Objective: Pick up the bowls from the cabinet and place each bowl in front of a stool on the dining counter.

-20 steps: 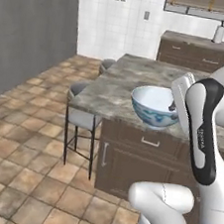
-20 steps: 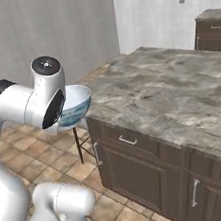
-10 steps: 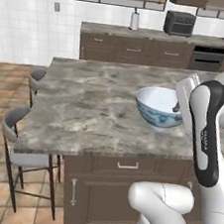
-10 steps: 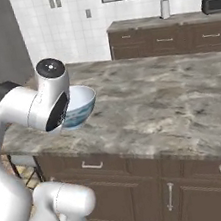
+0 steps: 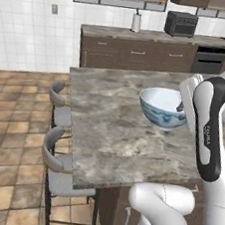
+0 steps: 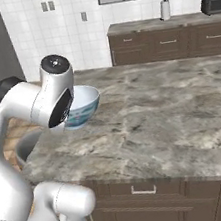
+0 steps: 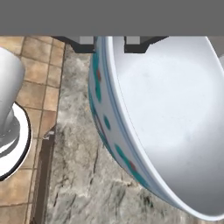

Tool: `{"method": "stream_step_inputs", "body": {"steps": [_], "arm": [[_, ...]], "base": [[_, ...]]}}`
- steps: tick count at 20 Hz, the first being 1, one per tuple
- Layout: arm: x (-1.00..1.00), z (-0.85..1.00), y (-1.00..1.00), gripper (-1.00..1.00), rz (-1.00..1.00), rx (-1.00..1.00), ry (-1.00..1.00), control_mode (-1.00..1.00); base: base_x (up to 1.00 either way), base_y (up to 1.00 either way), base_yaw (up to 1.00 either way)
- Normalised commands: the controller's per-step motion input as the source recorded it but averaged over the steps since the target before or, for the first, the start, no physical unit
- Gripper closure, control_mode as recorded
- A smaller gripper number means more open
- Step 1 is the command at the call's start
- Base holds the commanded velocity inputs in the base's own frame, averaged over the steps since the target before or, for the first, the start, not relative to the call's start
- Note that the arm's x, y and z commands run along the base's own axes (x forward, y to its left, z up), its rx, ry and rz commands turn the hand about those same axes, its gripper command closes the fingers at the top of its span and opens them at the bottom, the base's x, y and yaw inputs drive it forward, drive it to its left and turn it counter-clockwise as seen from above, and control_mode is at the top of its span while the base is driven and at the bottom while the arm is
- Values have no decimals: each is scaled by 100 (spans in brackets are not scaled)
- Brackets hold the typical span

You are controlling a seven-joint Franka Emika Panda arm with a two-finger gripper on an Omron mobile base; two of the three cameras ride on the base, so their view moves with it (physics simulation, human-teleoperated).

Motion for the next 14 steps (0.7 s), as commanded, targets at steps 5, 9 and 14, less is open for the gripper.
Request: {"method": "stream_step_inputs", "body": {"steps": [5, 9, 14], "arm": [[0, 0, 0, 100, 0, 0, 0, 100], [0, 0, 0, 100, 0, 0, 0, 100], [0, 0, 0, 100, 0, 0, 0, 100]], "base": [[53, 49, 0], [93, 4, 0], [60, 15, -2]]}}
